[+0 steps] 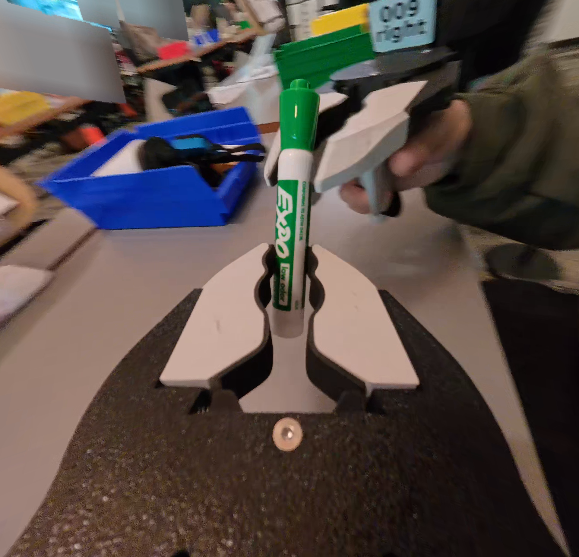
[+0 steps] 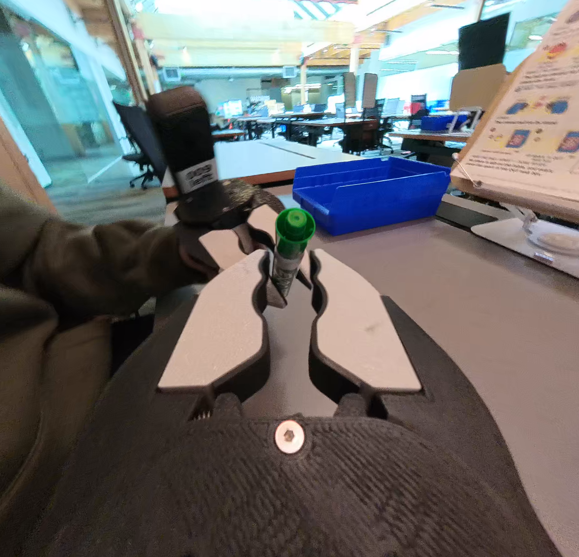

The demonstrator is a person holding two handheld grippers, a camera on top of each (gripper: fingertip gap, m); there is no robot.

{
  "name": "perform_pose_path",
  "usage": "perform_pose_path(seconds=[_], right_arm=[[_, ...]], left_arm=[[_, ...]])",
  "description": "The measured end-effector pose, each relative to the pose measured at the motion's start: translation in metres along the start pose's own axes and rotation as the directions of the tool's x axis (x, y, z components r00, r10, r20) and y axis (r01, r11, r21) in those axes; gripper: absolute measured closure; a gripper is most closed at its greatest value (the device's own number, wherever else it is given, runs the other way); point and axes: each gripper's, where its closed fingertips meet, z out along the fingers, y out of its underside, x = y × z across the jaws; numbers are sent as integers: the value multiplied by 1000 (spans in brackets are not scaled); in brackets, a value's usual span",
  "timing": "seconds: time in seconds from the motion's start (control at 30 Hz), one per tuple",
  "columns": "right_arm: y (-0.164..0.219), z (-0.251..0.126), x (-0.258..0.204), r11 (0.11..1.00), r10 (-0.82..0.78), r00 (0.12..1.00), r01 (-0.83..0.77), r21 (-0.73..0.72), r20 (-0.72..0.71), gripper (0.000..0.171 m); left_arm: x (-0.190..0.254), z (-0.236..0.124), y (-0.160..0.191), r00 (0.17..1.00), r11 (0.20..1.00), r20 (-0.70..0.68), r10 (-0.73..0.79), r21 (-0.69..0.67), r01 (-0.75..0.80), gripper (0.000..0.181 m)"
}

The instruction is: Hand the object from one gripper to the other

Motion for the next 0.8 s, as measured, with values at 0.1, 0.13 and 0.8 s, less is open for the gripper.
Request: perform_pose_path(seconds=[0.1, 0.13, 0.8], right_arm=[[-2, 12, 14, 997, 77, 995, -77, -5, -71, 131], [-7, 16, 19, 996, 91, 991, -91, 9, -101, 129], [-53, 5, -49, 986, -163, 942, 167, 11, 294, 155]], left_arm=[[-24, -6, -6, 959, 993, 258, 116, -33, -111, 161], [-34, -10, -8, 923, 986, 348, 167, -66, -154, 162], [22, -40, -29, 999, 992, 52, -17, -123, 24, 161]])
